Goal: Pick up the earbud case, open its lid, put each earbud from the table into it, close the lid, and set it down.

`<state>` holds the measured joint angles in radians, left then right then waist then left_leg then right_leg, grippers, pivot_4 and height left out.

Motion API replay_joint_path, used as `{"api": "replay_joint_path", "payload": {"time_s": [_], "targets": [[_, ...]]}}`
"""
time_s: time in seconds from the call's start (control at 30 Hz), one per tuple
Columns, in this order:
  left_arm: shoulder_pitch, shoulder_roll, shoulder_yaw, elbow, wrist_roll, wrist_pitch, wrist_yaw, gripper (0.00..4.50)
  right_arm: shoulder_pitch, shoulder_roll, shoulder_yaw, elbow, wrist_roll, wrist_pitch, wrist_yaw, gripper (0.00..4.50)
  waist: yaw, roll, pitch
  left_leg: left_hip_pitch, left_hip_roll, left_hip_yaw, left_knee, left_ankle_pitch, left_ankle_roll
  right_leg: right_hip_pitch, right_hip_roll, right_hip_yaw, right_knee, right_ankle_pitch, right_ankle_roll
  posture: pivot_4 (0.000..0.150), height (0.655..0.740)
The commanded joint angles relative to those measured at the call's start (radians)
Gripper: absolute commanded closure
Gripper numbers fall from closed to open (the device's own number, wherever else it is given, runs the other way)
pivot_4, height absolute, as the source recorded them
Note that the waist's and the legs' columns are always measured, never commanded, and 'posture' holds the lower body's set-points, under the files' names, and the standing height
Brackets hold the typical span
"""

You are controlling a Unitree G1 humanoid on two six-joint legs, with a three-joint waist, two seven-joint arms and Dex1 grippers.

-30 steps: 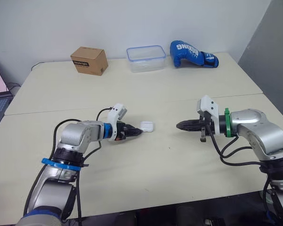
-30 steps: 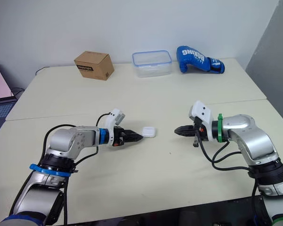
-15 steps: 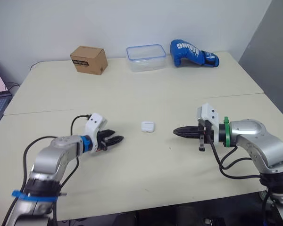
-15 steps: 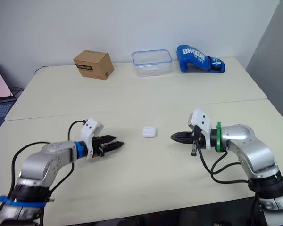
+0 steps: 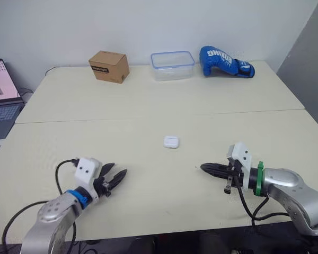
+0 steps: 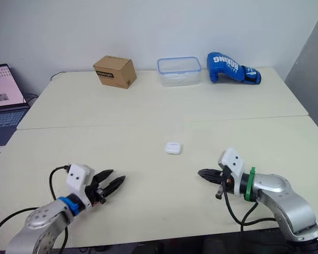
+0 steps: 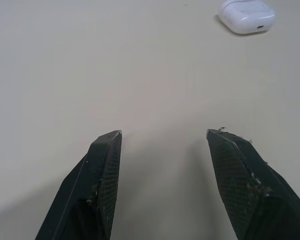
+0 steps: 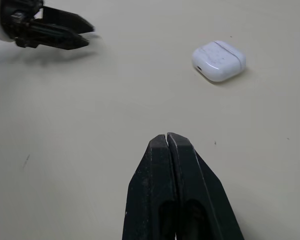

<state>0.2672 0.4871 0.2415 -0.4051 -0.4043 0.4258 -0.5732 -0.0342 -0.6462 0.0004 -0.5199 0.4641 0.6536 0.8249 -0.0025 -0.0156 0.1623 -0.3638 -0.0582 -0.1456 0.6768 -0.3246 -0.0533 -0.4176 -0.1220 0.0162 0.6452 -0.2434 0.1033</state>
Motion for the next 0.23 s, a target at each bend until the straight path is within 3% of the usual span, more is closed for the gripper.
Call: {"api": "replay_joint_path", "payload": {"time_s": [0.03,0.23], "targets": [[0.062,-0.021,0.026,-0.077,-0.002,-0.042,0.019,1.68,0.052,-0.008,-0.037,-0.046,0.024,-0.049,0.015,4.50,0.000,0.000,0.000,0.000,0.000,0.000,0.000,-0.001,0.002,0.000,0.000,0.000,0.000,0.000,0.000,0.150,0.7307],[0.142,-0.071,-0.010,-0.115,0.025,-0.094,0.043,1.68,0.066,-0.014,-0.034,-0.014,0.023,-0.073,0.030,4.50,0.000,0.000,0.000,0.003,0.000,-0.001,0.000,-0.002,0.003,0.005,0.000,-0.001,-0.001,0.000,0.000,0.150,0.7307]]}}
